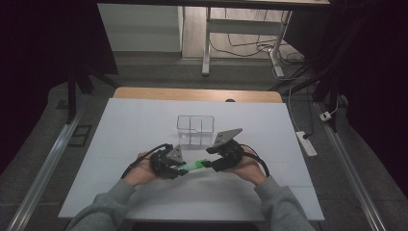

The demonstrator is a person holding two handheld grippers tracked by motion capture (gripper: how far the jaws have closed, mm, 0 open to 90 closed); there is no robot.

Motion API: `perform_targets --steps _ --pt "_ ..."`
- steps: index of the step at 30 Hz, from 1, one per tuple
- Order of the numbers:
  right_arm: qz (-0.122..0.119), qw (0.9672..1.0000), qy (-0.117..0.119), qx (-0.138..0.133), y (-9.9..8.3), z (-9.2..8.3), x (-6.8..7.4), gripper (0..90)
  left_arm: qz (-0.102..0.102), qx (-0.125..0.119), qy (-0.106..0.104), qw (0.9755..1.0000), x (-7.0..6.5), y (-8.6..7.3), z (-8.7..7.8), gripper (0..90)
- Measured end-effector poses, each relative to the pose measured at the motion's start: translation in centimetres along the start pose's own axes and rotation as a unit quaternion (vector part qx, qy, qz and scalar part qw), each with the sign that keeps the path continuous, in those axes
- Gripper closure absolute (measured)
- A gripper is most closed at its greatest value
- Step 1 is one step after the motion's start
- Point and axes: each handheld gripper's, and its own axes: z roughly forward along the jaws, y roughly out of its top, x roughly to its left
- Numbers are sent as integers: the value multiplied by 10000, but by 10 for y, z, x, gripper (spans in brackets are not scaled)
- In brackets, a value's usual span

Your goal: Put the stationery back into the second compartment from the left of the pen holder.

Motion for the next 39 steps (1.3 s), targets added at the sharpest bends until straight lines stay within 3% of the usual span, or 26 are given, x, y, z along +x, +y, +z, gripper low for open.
perform_targets --steps 9,20,30,39 --pt "387 9985 -258 -277 -6 -9 -6 389 -212 -219 173 9994 5 -7 -8 654" --pt "690 9961 -329 -447 -18 -12 -6 372 -458 -569 299 9969 8 -13 -16 654" --pt "832 9947 -372 -467 -22 -11 -7 365 -671 -1016 441 9916 10 -16 -21 654" --pt "947 9926 -347 -674 -22 -11 -6 365 -769 -1262 492 9878 9 -16 -22 654"
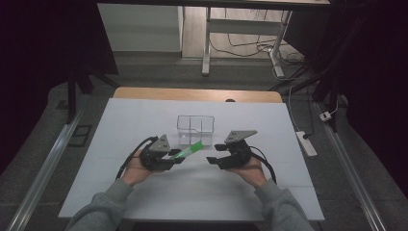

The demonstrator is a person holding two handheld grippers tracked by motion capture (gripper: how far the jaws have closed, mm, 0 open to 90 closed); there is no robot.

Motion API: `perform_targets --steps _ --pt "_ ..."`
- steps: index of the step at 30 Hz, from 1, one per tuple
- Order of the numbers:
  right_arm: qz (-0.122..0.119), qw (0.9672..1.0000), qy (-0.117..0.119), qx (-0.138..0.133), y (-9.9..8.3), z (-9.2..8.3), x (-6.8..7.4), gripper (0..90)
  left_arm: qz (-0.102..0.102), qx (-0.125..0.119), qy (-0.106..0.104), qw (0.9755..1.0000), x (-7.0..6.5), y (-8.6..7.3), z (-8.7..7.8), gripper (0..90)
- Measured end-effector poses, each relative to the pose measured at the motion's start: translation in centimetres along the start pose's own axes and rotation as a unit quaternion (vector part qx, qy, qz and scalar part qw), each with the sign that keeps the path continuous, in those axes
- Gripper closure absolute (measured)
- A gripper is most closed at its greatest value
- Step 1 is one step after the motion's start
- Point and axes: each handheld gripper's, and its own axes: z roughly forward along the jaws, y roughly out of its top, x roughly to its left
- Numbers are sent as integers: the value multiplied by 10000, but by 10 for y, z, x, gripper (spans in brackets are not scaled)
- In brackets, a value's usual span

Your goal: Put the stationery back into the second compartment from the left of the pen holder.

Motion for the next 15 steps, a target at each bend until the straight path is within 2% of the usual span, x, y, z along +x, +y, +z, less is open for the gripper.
perform_targets --steps 15 --pt "242 9993 192 -214 1 6 4 362 34 -268 94 9996 -10 5 5 653"
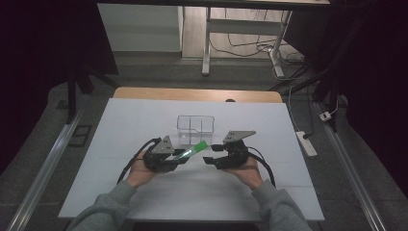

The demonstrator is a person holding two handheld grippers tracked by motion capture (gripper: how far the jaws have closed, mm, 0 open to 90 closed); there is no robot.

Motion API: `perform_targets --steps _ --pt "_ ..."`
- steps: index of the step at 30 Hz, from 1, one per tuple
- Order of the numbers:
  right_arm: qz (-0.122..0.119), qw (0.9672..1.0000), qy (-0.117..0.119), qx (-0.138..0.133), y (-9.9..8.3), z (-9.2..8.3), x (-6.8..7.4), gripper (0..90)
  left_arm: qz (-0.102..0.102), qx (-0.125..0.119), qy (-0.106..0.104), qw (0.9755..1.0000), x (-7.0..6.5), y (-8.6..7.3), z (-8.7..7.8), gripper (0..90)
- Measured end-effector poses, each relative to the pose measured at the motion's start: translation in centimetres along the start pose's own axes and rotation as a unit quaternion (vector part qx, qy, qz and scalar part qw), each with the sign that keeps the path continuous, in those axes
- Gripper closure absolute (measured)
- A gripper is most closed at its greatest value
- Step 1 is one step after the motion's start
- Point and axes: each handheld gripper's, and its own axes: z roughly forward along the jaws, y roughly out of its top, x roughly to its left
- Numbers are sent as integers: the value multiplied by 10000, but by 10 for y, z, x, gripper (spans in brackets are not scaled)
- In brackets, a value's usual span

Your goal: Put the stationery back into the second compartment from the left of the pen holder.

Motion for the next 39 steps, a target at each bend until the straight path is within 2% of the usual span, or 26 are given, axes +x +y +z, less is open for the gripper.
perform_targets --steps 9,14,18,21,24,29,31,34,39 --pt "188 9996 75 -200 1 2 1 367 83 -40 89 9999 -8 2 10 653" --pt "284 9989 151 -335 2 5 3 402 206 81 143 9997 -15 4 20 652" --pt "441 9980 60 -438 1 4 0 498 234 131 295 9992 -19 5 27 652" --pt "691 9957 183 -589 1 1 -4 565 289 204 430 9985 -22 5 34 651" --pt "768 9940 350 -688 2 0 -4 636 275 236 486 9982 -23 5 40 650" --pt "811 9923 526 -780 4 1 -2 702 260 204 547 9980 -23 4 45 644" --pt "739 9929 514 -781 4 1 0 713 222 166 525 9982 -23 4 46 635" --pt "624 9939 504 -755 4 1 2 741 64 88 465 9989 -20 4 43 534" --pt "508 9944 446 -807 5 -2 2 741 -65 78 477 9988 -16 -1 30 454"
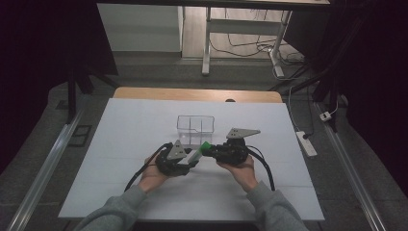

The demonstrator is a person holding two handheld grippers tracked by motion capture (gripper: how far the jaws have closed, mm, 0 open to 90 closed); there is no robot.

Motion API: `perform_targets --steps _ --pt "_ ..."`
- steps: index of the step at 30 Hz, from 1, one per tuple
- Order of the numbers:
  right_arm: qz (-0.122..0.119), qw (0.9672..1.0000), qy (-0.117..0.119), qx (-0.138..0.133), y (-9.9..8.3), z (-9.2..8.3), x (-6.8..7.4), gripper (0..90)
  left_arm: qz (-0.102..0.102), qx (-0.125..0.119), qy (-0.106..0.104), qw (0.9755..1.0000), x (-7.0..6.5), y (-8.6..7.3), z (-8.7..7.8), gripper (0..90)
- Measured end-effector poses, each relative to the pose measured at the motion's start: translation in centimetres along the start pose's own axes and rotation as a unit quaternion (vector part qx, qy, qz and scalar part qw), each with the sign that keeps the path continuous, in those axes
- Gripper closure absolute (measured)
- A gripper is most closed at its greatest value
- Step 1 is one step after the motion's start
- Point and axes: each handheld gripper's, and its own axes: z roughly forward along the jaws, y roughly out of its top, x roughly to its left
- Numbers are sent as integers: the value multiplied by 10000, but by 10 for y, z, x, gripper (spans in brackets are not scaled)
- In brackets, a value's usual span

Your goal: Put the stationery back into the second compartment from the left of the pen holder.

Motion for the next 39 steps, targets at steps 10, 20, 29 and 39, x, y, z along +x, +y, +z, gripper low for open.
perform_targets --steps 10,20,29,39 --pt "-110 9990 -193 -375 15 -21 -2 741 -380 221 89 9990 14 -31 -45 393" --pt "-332 9951 -490 -797 54 -38 -3 741 -760 390 323 9958 26 -72 -83 374" --pt "-350 9925 -922 -720 83 -24 -23 741 -1021 407 512 9926 37 -95 -100 362" --pt "-218 9936 -1036 -391 84 10 -43 739 -1056 449 500 9921 40 -98 -100 354"
